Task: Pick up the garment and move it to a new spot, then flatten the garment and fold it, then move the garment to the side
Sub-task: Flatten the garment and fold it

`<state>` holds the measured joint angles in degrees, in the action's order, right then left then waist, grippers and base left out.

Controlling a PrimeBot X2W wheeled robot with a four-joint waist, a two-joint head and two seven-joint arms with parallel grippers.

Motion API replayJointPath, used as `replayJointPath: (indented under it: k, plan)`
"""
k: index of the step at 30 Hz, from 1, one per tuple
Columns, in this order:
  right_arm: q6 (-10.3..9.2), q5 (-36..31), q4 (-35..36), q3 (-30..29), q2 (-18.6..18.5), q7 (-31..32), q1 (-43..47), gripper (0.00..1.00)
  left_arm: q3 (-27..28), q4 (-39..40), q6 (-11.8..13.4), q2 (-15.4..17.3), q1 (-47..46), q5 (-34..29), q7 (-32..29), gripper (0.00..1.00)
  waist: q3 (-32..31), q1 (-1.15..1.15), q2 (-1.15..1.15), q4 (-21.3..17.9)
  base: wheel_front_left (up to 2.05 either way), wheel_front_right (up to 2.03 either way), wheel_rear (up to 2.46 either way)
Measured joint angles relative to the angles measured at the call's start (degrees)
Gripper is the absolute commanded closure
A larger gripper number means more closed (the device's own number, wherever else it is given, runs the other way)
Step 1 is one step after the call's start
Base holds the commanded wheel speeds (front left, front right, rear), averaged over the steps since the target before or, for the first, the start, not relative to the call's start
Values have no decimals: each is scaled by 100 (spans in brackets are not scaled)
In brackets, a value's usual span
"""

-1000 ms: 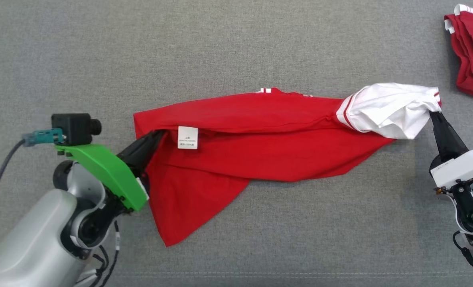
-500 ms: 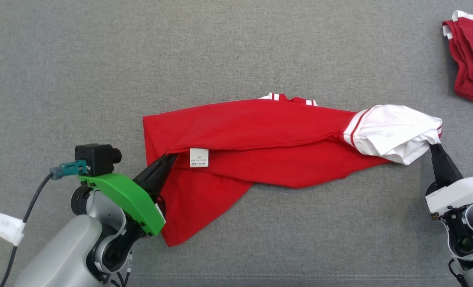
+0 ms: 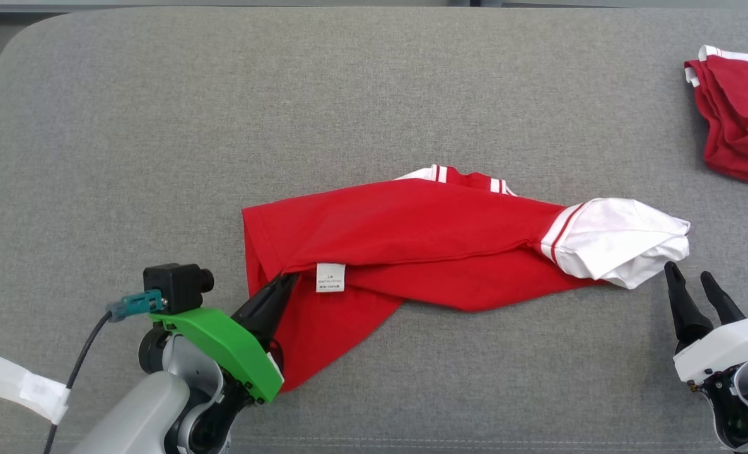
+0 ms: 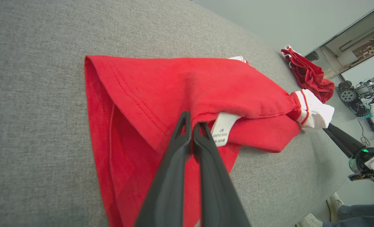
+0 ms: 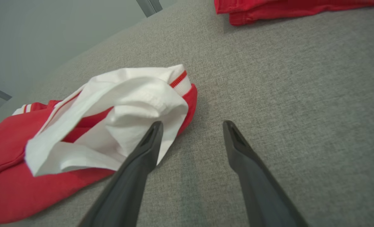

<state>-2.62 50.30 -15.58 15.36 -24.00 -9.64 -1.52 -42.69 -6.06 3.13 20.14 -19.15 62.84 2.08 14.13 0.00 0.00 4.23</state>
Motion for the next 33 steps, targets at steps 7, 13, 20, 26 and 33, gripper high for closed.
replayJointPath:
  k: [7,13,20,26,33]
  plan:
    - [0,-250,53,88,-40,-153,42,0,-65,-80,27,-103,180,-70,163,70,-164,0,0,-17,0,0,0]
    - [0,-379,197,127,-82,-202,74,0,-133,-88,102,-123,307,-203,258,14,-238,0,0,-36,0,0,0]
    - [114,-511,318,214,-300,-196,52,4,-193,-99,181,-127,307,-372,302,0,-222,0,0,37,0,0,0]
    - [211,-581,386,318,-470,-73,-59,13,-134,-85,244,-69,307,-634,480,0,-191,0,0,127,0,0,0]
    - [210,-593,198,186,-687,19,-79,16,-108,140,265,-2,303,-922,649,0,-162,0,0,273,0,0,0]
